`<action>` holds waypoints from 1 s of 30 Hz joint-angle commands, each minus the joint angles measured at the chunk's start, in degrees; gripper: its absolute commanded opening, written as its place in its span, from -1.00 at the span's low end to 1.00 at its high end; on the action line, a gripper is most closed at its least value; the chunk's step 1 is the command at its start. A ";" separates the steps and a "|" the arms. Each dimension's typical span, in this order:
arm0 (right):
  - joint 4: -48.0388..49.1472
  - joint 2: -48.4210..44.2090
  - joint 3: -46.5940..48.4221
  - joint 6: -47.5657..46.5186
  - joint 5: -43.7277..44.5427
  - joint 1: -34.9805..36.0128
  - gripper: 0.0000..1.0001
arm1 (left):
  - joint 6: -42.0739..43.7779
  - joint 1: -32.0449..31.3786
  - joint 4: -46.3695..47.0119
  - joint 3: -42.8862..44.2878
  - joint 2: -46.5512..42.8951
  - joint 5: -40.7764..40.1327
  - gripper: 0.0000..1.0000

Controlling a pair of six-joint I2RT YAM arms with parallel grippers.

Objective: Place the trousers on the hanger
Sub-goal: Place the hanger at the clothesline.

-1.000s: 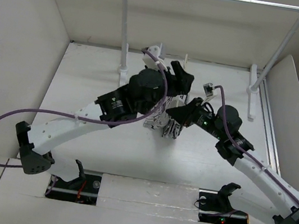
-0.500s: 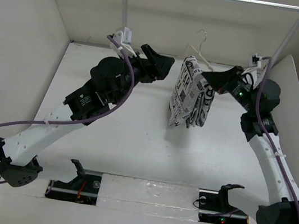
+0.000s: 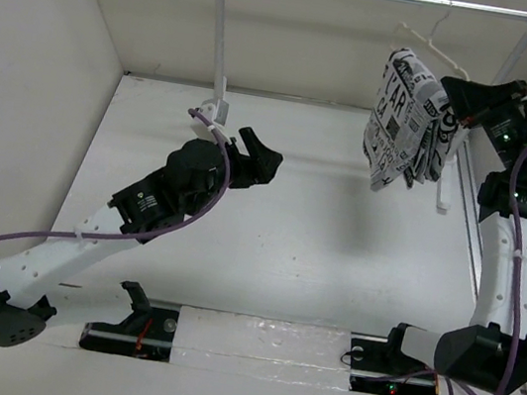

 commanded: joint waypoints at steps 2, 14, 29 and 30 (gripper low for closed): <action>17.44 -0.39 7.67 5.69 -2.22 -5.22 -1.00 | -0.36 0.53 1.00 0.10 -2.14 -1.57 0.37; 9.54 3.92 13.30 0.10 -0.38 -16.30 -1.00 | 0.08 0.53 1.09 0.54 -0.73 -0.25 0.37; 13.33 12.63 16.46 -1.66 6.99 -16.30 -1.00 | 1.14 0.53 0.30 -0.16 0.94 0.63 0.37; 12.98 12.71 16.46 -2.18 7.78 -16.30 -1.00 | 1.05 0.53 0.47 -0.25 1.03 0.72 0.37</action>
